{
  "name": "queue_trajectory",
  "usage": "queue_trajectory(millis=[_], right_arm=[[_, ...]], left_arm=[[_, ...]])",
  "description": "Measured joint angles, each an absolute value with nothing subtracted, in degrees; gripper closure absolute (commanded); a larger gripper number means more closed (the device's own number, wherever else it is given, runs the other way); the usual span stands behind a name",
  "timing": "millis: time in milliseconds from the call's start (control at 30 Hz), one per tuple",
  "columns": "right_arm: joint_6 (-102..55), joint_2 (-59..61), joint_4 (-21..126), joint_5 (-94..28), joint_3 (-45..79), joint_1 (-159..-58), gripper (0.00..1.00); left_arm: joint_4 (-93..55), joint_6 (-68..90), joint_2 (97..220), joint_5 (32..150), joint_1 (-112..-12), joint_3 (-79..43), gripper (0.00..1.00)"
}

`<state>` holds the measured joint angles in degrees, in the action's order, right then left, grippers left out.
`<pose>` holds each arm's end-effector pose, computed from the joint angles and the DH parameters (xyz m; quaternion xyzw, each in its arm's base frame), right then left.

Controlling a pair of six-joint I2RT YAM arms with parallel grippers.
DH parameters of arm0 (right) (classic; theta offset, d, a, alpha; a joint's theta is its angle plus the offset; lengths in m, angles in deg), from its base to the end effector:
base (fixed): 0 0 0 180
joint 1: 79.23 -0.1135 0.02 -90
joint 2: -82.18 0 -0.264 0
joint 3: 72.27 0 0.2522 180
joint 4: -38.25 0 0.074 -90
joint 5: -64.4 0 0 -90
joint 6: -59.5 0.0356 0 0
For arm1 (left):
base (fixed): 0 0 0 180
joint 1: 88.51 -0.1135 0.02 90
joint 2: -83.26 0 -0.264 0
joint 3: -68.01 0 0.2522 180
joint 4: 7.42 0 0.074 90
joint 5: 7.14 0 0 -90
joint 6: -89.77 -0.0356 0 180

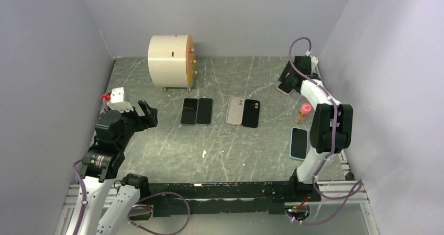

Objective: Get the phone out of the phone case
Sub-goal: Pick up the phone at the center of the board.

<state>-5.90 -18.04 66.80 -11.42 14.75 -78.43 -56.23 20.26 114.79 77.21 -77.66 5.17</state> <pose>0.3932 -0.0142 0.2435 0.2483 0.8724 -0.0266 0.4201 0.1134 -0.0182 0.3497 -0.0967 0.8002 -0.1212 0.5794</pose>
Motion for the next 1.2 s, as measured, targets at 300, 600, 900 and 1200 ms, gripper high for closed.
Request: queue_trajectory(millis=[300, 600, 900, 1200], right_arm=[[-4.33, -33.82, 75.87, -11.12, 34.68, -74.92, 0.01], [-4.29, -46.98, 82.18, -10.42, 46.44, -73.73, 0.01], [-3.96, -51.77, 84.43, -12.49, 51.88, -73.06, 0.01], [-3.89, -53.69, 85.2, -14.02, 54.98, -72.95, 0.01]], left_arm=[[-56.65, 18.05, 114.73, 76.51, -75.28, 5.43, 0.06], [-56.65, 17.4, 114.75, 76.51, -75.14, 5.43, 0.06], [-56.62, 17.09, 115.4, 77.01, -75.12, 5.73, 0.06], [-56.62, 16.98, 115.69, 77.32, -75.12, 5.8, 0.06]])
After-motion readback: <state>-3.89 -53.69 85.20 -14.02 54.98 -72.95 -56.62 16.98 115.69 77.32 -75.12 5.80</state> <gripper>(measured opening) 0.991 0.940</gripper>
